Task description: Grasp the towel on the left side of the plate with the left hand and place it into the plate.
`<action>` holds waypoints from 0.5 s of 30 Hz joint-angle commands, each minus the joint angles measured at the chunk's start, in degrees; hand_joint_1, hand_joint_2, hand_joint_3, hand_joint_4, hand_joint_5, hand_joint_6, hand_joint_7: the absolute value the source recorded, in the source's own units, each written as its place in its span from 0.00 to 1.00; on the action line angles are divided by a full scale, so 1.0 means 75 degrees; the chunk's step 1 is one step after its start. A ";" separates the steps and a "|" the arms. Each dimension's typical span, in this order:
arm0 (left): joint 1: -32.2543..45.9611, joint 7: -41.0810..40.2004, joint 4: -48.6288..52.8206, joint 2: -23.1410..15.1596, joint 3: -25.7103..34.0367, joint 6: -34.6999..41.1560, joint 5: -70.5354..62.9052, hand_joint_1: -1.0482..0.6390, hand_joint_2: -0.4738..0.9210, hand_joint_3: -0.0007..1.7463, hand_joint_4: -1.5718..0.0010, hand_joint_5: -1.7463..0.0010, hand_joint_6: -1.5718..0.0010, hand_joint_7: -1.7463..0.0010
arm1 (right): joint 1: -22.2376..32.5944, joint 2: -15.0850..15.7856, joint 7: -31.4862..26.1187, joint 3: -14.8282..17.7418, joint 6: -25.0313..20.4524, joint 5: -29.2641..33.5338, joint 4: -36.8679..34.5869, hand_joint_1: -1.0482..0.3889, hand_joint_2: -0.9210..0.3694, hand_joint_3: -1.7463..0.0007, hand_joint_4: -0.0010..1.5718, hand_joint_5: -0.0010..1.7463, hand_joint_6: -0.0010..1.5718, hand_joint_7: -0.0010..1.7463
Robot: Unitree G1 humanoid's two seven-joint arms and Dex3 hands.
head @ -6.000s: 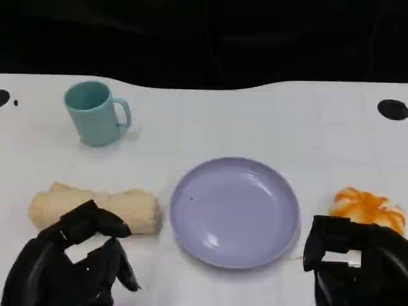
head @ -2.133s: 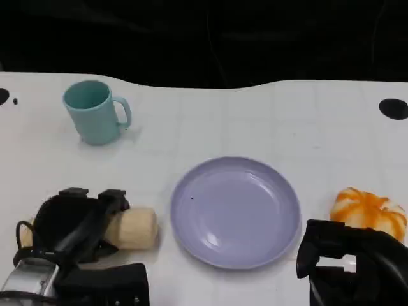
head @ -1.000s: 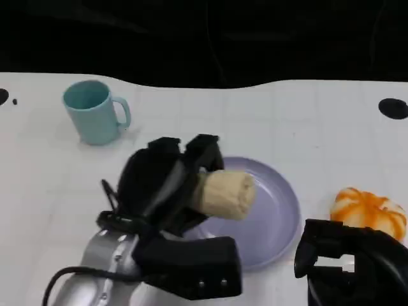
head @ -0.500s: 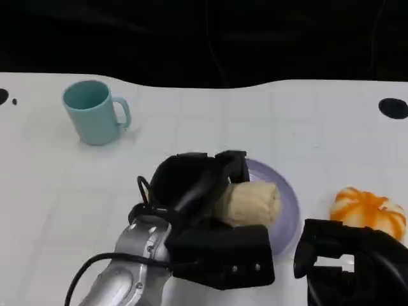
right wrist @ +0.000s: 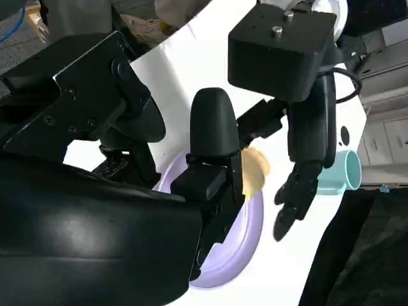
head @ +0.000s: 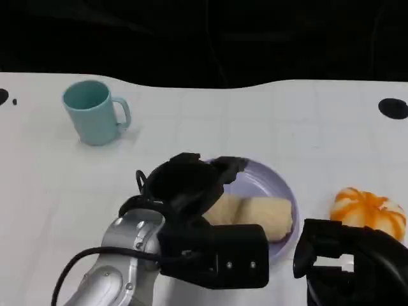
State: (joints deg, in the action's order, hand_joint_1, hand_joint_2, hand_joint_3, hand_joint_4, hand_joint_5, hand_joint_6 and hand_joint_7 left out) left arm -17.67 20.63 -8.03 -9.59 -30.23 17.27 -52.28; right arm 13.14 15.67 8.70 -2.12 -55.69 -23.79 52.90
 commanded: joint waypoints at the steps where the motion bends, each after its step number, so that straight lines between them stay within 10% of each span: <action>1: -0.0093 0.0490 -0.0484 -0.0214 0.0124 0.0284 -0.0178 0.17 1.00 0.09 1.00 0.76 0.97 0.99 | -0.0039 -0.0007 -0.0054 -0.0022 -0.0078 -0.0051 0.0045 0.75 0.39 0.16 0.52 1.00 0.45 0.90; 15: 0.0743 0.2473 -0.2467 -0.0322 0.2742 0.1460 0.3816 0.29 1.00 0.11 0.96 0.64 0.85 0.95 | -0.0135 -0.0039 -0.0094 -0.0024 -0.0217 -0.0085 0.0084 0.76 0.38 0.16 0.52 1.00 0.45 0.90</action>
State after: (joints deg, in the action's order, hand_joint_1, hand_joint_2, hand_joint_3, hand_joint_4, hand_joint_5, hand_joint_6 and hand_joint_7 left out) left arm -14.13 35.99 -23.98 -11.52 -15.34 26.21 -32.09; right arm 12.29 15.35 8.25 -2.46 -56.55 -23.78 53.05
